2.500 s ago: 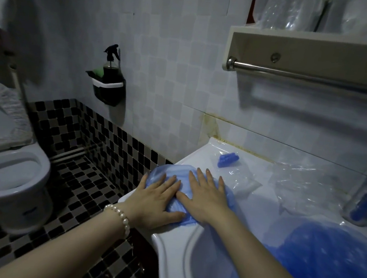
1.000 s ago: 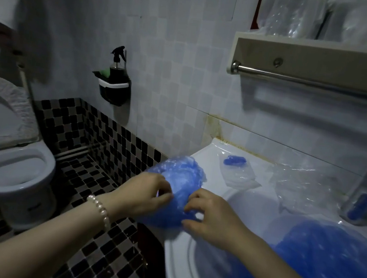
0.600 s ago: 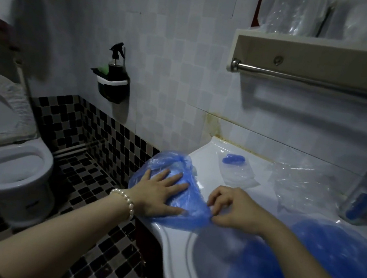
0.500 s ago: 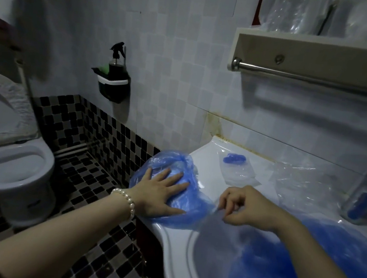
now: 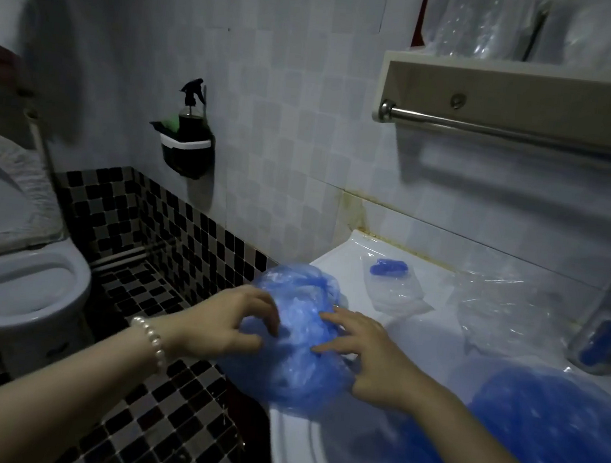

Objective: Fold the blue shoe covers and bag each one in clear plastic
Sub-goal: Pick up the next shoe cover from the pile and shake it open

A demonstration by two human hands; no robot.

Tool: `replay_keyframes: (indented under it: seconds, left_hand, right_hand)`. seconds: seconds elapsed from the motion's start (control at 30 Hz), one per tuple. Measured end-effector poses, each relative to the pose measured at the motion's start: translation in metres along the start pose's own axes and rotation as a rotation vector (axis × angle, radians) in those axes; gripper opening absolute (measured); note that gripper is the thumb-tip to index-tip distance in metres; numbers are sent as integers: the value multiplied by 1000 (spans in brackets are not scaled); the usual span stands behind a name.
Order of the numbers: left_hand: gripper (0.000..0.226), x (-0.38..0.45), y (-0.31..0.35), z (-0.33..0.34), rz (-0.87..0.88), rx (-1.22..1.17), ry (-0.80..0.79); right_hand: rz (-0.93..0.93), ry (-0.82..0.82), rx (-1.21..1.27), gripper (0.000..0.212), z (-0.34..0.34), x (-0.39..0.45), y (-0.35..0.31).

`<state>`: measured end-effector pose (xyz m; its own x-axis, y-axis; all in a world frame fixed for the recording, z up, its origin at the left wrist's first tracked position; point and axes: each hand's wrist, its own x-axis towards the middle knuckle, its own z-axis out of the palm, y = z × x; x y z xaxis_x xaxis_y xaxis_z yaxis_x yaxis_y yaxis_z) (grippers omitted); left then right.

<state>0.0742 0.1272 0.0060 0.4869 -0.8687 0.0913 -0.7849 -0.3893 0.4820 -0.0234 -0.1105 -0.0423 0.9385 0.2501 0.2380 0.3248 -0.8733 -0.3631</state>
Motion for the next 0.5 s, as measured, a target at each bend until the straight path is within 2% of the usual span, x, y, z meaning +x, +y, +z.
replay_keyframes:
  seconds: [0.03,0.07,0.13,0.2,0.27,0.3,0.37,0.5]
  left_hand:
    - [56,-10,-2,-2,-45,27,-57]
    - [66,-18,-2,-2,-92,43,-127]
    - [84,-29,-4,0,-135,59,-191]
    - [76,-32,-6,4,-131,90,-130]
    - [48,-29,-10,7,-119,100,-58]
    - [32,-26,-12,9,-132,72,-40]
    - [13,-18,-12,11,-182,-70,19]
    - [30,5,-4,13,-356,-350,241]
  right_hand:
    - [3,42,56,26,1,0,4]
    - [11,86,131,17,1,0,7]
    - [99,128,346,9,-3,-2,9]
    - [181,102,529,27,-11,-3,5]
    - [259,76,580,37,-14,-3,7]
    - [295,79,611,35,-15,-2,8]
    - [362,118,691,13,-17,1,10]
    - [575,304,779,25,-16,8,4]
